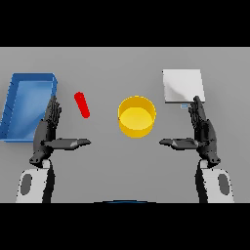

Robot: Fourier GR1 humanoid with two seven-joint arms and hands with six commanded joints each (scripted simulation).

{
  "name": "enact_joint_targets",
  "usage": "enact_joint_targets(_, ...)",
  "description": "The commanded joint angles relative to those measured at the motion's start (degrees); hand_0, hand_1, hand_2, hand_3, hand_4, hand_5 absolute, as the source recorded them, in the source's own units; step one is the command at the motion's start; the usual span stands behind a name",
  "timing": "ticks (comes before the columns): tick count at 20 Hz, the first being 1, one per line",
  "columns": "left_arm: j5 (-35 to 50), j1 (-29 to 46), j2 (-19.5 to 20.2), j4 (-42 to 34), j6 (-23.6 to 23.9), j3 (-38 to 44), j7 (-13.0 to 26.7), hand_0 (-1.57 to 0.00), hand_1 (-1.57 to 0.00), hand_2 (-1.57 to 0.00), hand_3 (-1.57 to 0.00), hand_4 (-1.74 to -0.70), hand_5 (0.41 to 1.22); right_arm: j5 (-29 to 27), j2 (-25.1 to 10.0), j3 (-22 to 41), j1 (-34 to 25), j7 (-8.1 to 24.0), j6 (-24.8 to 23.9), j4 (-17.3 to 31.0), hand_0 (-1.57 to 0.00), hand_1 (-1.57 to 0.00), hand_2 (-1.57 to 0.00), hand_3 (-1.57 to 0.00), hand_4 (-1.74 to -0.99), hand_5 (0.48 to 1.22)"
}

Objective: Pick up the red beaker and tilt it to pour out 1 green nut into yellow bowl. Pick up the yellow bowl and place it on the metallic measuring scale.

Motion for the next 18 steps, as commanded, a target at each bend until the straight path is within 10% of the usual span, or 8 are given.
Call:
enact_joint_targets(1, -0.02, 0.32, -0.06, -0.22, 0.01, -0.11, -0.20, 0.00, 0.00, 0.00, 0.00, -1.20, 0.677, -0.09, -0.10, -0.11, -0.03, -0.01, 0.00, 0.03, 0.00, 0.00, 0.00, 0.00, -1.177, 0.572)
enact_joint_targets(12, -5.83, 8.21, 3.18, -10.05, -1.76, -5.98, 0.61, 0.00, 0.00, 0.00, 0.00, -1.20, 0.668, 8.81, -5.78, 3.60, 3.30, -3.31, -0.15, -4.10, 0.00, 0.00, 0.00, 0.00, -1.194, 0.583)
enact_joint_targets(18, -7.64, 7.11, 2.56, -9.91, -1.15, -7.27, 3.25, 0.00, 0.00, 0.00, 0.00, -1.18, 0.655, 4.76, -6.32, 2.38, 2.99, -3.83, 2.74, -4.20, 0.00, 0.00, 0.00, 0.00, -1.272, 0.611)
